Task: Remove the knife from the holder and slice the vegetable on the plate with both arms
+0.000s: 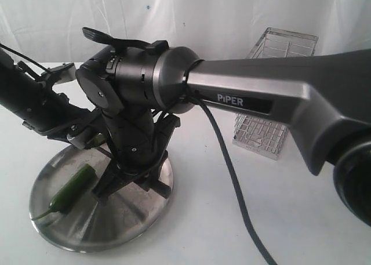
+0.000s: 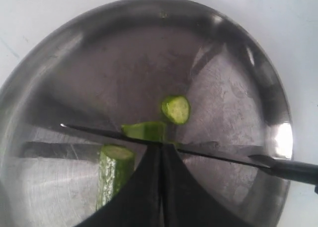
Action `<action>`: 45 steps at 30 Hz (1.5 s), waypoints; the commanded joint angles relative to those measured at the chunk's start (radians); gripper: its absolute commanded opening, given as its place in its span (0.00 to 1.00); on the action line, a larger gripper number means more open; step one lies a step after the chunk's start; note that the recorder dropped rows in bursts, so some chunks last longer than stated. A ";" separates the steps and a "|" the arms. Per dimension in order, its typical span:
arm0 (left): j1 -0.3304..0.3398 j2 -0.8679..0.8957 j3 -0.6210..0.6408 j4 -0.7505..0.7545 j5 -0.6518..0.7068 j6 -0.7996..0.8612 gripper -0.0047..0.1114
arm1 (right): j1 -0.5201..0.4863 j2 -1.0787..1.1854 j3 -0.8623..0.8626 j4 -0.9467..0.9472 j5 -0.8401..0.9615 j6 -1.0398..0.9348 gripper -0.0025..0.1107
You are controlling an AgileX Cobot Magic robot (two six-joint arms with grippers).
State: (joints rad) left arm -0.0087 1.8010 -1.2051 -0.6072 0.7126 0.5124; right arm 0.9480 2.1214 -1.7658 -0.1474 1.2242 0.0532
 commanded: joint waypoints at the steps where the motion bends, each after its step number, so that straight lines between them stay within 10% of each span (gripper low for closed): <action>1: -0.003 0.006 0.007 -0.020 -0.012 0.011 0.04 | -0.002 -0.017 -0.004 -0.003 -0.003 0.000 0.03; 45: 0.157 -0.473 0.104 -0.262 -0.037 0.165 0.04 | -0.077 -0.034 0.082 0.196 -0.225 0.037 0.03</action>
State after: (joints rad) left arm 0.1494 1.3911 -1.1451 -0.8530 0.6835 0.6696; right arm 0.9129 2.0973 -1.6889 -0.0372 1.0686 0.0855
